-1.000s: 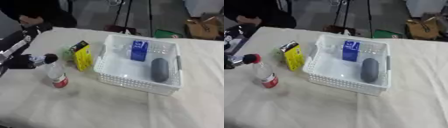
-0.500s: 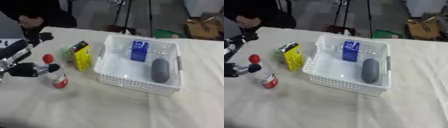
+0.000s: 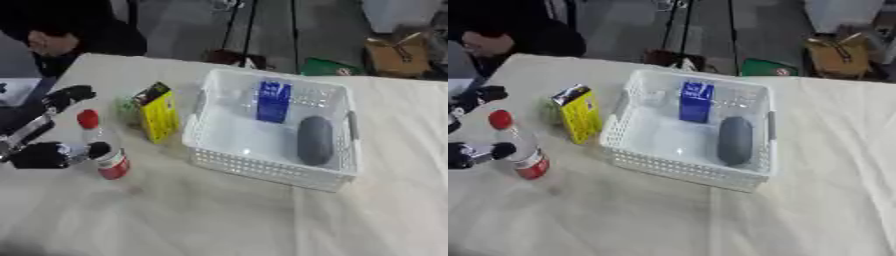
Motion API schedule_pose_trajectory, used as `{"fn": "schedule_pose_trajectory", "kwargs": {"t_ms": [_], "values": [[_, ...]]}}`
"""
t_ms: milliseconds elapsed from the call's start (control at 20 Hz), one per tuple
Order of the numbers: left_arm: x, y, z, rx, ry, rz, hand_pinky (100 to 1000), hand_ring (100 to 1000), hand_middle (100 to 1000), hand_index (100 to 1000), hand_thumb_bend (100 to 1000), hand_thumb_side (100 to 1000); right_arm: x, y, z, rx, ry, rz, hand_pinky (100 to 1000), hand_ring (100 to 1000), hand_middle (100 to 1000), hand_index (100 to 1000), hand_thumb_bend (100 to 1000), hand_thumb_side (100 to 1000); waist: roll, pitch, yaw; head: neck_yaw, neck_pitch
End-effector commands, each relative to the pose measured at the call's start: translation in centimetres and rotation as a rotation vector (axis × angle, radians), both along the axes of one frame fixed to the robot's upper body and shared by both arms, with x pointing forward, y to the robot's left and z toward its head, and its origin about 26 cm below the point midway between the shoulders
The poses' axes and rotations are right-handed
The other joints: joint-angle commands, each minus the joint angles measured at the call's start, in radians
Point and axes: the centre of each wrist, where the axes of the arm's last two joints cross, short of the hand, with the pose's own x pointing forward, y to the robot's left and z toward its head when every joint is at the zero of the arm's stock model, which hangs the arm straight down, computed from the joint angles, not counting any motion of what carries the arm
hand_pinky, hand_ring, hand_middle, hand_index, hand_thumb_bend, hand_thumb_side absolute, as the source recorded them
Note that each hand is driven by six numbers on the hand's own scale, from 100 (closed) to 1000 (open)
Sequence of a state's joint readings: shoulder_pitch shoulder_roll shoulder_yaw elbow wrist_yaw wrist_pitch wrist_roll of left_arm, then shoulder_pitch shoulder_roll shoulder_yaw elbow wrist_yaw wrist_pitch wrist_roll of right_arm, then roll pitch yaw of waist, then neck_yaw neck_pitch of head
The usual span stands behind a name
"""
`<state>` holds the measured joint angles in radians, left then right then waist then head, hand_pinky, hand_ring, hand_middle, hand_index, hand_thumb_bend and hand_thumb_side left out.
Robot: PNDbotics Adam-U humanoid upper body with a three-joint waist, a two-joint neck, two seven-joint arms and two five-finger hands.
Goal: Pick up objects on the table and place them in the box.
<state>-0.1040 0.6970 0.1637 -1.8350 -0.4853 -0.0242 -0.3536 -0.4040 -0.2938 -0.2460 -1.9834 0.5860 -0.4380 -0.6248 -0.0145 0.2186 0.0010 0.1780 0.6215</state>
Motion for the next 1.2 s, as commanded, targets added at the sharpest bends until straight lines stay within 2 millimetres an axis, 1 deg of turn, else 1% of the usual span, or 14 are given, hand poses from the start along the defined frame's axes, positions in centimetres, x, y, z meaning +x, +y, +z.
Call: {"fn": "schedule_pose_trajectory", "kwargs": {"t_ms": [50, 300, 600, 1050, 1100, 1150, 1200], "values": [[0.0, 0.6, 0.4, 0.001, -0.055, 0.036, 1000, 1000, 1000, 1000, 700, 823, -0.3, 0.0, 0.8, -0.006, -0.031, 0.007, 801, 783, 659, 827, 100, 1000, 0.000, -0.010, -0.001, -0.002, -0.015], [0.1, 0.7, -0.2, -0.039, -0.090, 0.070, 1000, 1000, 1000, 1000, 699, 827, -0.3, 0.1, 0.8, -0.005, -0.032, 0.009, 801, 783, 658, 826, 100, 1000, -0.002, -0.007, -0.005, -0.001, -0.021], [0.4, 0.8, 0.0, -0.076, -0.185, 0.116, 1000, 1000, 1000, 1000, 703, 827, -0.3, 0.1, 0.9, -0.007, -0.031, 0.012, 801, 783, 659, 826, 100, 1000, -0.003, -0.004, -0.009, 0.001, -0.025], [1.3, 1.8, -0.6, -0.103, -0.121, 0.173, 1000, 1000, 1000, 1000, 699, 834, -0.2, 0.2, 1.0, -0.007, -0.035, 0.015, 801, 783, 659, 825, 100, 1000, 0.000, -0.003, -0.015, 0.004, -0.027], [1.3, 1.8, -0.7, -0.106, -0.114, 0.176, 1000, 1000, 1000, 1000, 688, 794, -0.2, 0.2, 1.0, -0.007, -0.035, 0.015, 801, 783, 659, 825, 100, 1000, 0.000, -0.003, -0.016, 0.004, -0.027], [1.4, 1.9, -0.8, -0.110, -0.104, 0.181, 1000, 1000, 1000, 1000, 704, 832, -0.2, 0.2, 1.0, -0.007, -0.035, 0.015, 801, 783, 659, 825, 100, 1000, 0.000, -0.003, -0.016, 0.004, -0.027], [1.4, 2.0, -0.9, -0.115, -0.097, 0.184, 1000, 1000, 1000, 1000, 704, 831, -0.2, 0.2, 1.0, -0.007, -0.036, 0.015, 802, 783, 659, 825, 100, 1000, 0.000, -0.002, -0.017, 0.004, -0.027]]}}
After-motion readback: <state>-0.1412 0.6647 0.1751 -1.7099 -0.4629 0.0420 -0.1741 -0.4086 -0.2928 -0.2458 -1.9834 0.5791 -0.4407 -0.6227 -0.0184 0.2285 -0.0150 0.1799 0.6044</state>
